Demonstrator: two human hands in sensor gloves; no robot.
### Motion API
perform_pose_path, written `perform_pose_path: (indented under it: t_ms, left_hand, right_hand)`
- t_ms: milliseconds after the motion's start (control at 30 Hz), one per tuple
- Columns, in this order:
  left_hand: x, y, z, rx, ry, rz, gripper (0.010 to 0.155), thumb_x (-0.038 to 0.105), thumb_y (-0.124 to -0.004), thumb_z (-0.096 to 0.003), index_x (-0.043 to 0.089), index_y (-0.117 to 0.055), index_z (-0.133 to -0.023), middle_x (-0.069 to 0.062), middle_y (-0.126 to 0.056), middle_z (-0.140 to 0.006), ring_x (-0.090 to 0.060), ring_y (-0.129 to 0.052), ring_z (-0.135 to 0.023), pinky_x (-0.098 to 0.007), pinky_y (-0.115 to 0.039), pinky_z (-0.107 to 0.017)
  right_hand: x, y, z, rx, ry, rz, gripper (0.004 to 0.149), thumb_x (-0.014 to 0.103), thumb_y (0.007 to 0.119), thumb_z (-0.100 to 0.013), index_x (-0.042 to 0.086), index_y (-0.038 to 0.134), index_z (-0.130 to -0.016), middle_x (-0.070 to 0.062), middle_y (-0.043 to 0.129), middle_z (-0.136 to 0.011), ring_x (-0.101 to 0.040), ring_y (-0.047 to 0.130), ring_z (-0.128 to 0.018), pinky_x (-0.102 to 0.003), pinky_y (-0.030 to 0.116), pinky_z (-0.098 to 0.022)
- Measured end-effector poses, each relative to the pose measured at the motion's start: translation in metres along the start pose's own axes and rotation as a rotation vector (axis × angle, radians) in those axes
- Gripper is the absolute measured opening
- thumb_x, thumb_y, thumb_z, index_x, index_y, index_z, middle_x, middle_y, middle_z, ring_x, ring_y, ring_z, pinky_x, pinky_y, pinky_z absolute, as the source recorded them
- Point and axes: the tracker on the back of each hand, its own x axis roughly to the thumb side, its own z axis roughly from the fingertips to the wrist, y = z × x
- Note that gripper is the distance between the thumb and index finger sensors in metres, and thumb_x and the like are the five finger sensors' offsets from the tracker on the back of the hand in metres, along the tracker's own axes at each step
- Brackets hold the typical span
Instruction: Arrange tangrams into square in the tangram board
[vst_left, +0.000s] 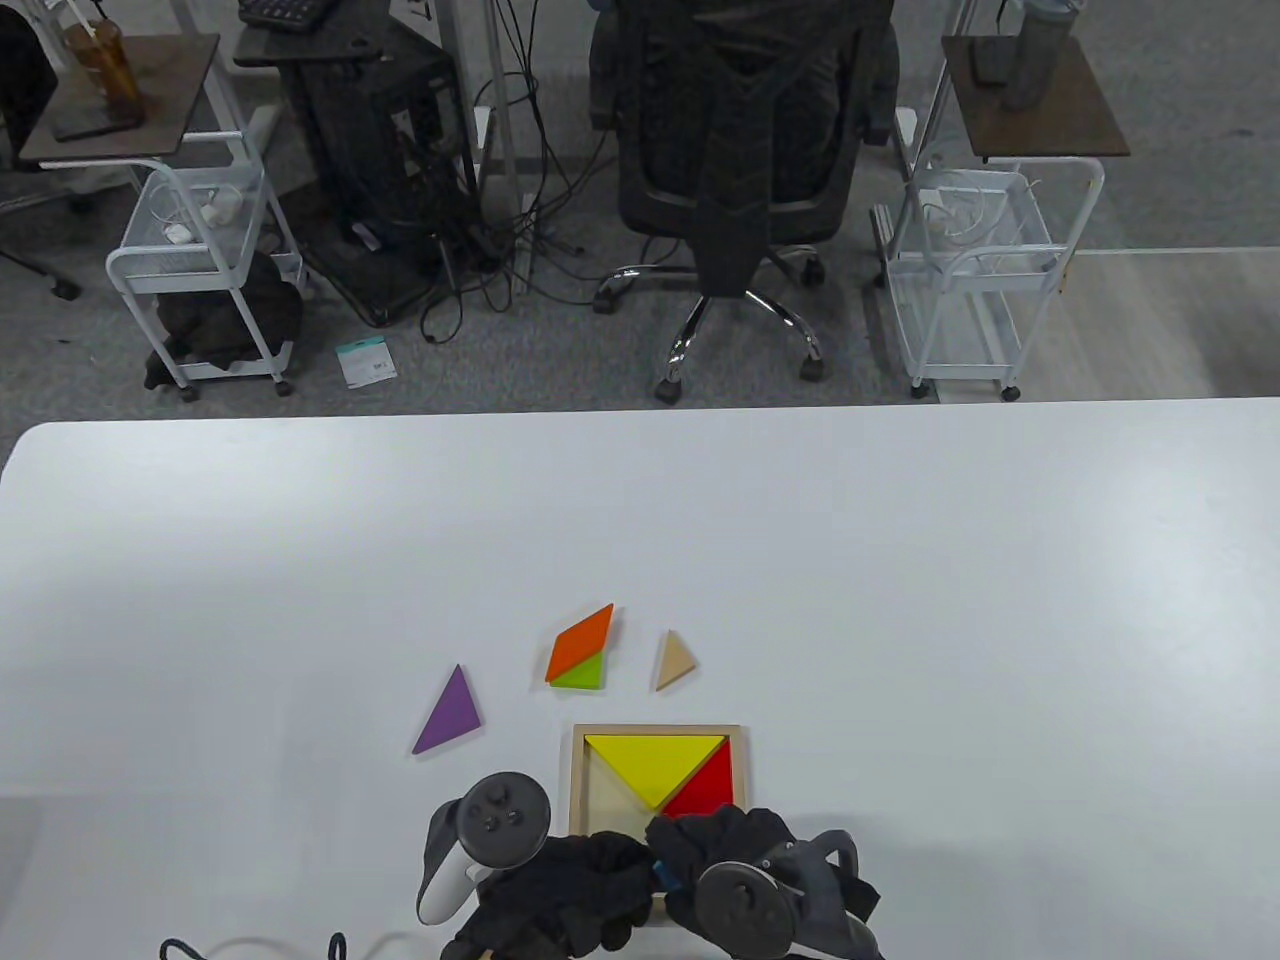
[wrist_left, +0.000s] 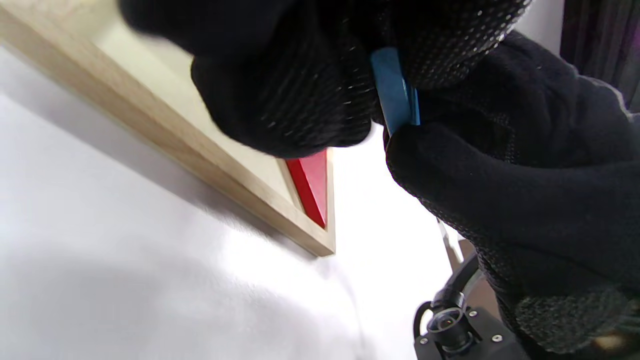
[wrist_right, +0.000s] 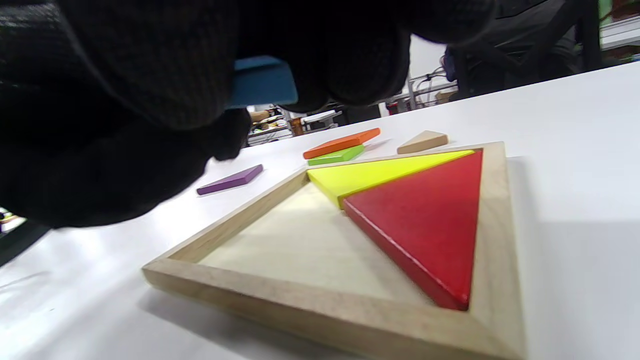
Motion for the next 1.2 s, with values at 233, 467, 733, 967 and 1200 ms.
perform_pose_path:
  t_ms: [233,467,733,967,1200]
  left_hand:
    - [0.009,0.023,0.023,0.365,-0.090,-0.592,0.070,0.048,-0.061,-0.0576,0.010,-0.039,-0.112,-0.025,-0.039,-0.116,-0.056,-0.046,-0.103,-0.069,-0.055,-0.070]
    - [-0.006,0.037,0.024,0.388,0.024,-0.737,0.075,0.050,-0.058,-0.0584,0.013,-0.021,-0.113,-0.025,-0.014,-0.116,-0.056,-0.018,-0.103,-0.074,-0.030,-0.069]
    - [-0.007,0.038,0.024,0.386,0.034,-0.728,0.077,0.050,-0.057,-0.0585,0.013,-0.018,-0.112,-0.026,-0.011,-0.116,-0.057,-0.016,-0.103,-0.074,-0.029,-0.069]
    - [-0.008,0.039,0.023,0.369,0.052,-0.720,0.077,0.050,-0.057,-0.0586,0.013,-0.016,-0.112,-0.026,-0.009,-0.115,-0.057,-0.014,-0.103,-0.074,-0.028,-0.069]
    - [-0.008,0.040,0.024,0.361,0.078,-0.732,0.077,0.050,-0.056,-0.0588,0.013,-0.015,-0.112,-0.026,-0.007,-0.115,-0.056,-0.012,-0.102,-0.074,-0.025,-0.069]
  right_hand:
    - [-0.004,0.025,-0.010,0.094,0.083,0.111,0.062,0.040,0.088,-0.034,0.024,0.071,-0.091,-0.006,0.081,-0.087,-0.026,0.083,-0.069,-0.036,0.072,-0.048]
    - [-0.004,0.042,-0.015,0.159,0.112,0.192,0.060,0.040,0.086,-0.035,0.025,0.070,-0.091,-0.005,0.079,-0.088,-0.025,0.082,-0.070,-0.035,0.070,-0.049]
    - [-0.002,0.043,-0.015,0.183,0.109,0.258,0.052,0.039,0.084,-0.036,0.027,0.077,-0.087,-0.003,0.080,-0.085,-0.025,0.081,-0.068,-0.036,0.070,-0.048]
    - [-0.001,0.038,-0.014,0.189,0.120,0.347,0.047,0.038,0.084,-0.037,0.035,0.080,-0.083,-0.004,0.074,-0.090,-0.026,0.077,-0.073,-0.037,0.068,-0.052]
    - [-0.024,0.013,-0.012,0.089,0.247,0.260,0.065,0.047,0.075,-0.037,0.043,0.054,-0.098,0.007,0.039,-0.112,-0.022,0.045,-0.104,-0.041,0.050,-0.076]
